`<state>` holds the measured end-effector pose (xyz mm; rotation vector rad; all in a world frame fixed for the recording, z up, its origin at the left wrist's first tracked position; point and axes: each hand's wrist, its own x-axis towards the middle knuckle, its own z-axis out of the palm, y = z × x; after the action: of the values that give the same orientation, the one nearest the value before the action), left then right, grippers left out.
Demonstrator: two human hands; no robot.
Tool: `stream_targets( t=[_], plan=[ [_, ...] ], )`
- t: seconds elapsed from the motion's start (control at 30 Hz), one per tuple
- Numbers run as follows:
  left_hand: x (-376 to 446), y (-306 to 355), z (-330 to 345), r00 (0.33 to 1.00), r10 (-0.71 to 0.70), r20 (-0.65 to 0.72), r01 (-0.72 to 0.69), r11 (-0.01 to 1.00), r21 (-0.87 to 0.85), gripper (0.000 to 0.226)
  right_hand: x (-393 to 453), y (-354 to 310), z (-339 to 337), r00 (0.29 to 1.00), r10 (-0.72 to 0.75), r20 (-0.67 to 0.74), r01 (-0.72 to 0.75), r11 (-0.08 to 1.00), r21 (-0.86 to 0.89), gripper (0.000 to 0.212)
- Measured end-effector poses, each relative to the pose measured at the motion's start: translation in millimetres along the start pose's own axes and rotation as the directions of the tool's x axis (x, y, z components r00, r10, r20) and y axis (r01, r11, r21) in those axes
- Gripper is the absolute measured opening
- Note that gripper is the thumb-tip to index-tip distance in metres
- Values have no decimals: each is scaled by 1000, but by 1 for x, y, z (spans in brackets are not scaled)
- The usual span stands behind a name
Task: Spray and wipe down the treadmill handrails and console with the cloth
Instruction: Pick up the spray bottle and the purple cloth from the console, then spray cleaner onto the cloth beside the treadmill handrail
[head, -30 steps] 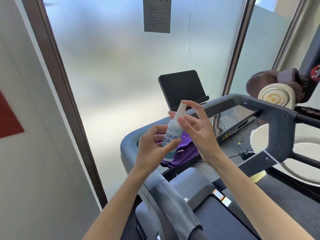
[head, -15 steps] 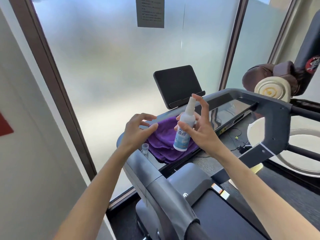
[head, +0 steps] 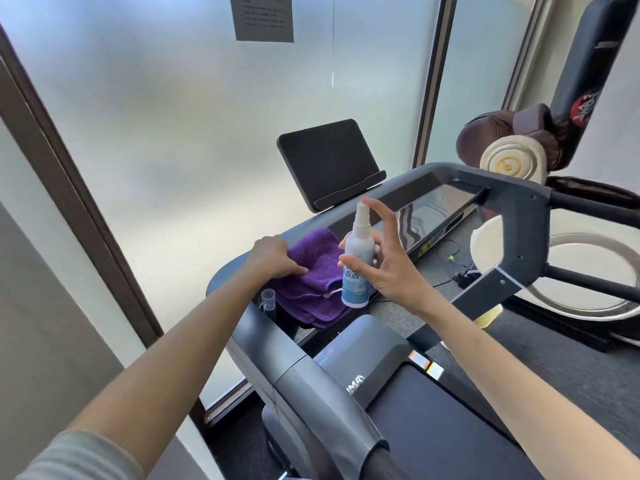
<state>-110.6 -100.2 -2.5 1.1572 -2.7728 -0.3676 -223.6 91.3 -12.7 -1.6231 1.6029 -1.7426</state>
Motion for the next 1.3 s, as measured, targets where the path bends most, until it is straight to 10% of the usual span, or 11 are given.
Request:
stream_targets(
  t=[0.13, 0.3, 0.8, 1.3],
  plan=[
    [0, 3, -2, 996, -87, 11, 86, 938, -336, 35, 1, 2, -3, 1000, -5, -26, 5, 1000, -10, 85],
    [-9, 21, -18, 978, -132, 164, 206, 430, -879, 36, 6, 0, -6, 996, -24, -91, 24, 1000, 7, 87],
    [-105, 31, -84, 862, -408, -301, -181, 308, -934, 37, -2, -54, -12, 996, -48, 81, 52, 997, -48, 66],
    [-284, 35, -72, 921, -301, -246, -236, 68, -969, 28, -120, -163, -12, 1000, 25, -4, -25, 945, -325, 72]
  ],
)
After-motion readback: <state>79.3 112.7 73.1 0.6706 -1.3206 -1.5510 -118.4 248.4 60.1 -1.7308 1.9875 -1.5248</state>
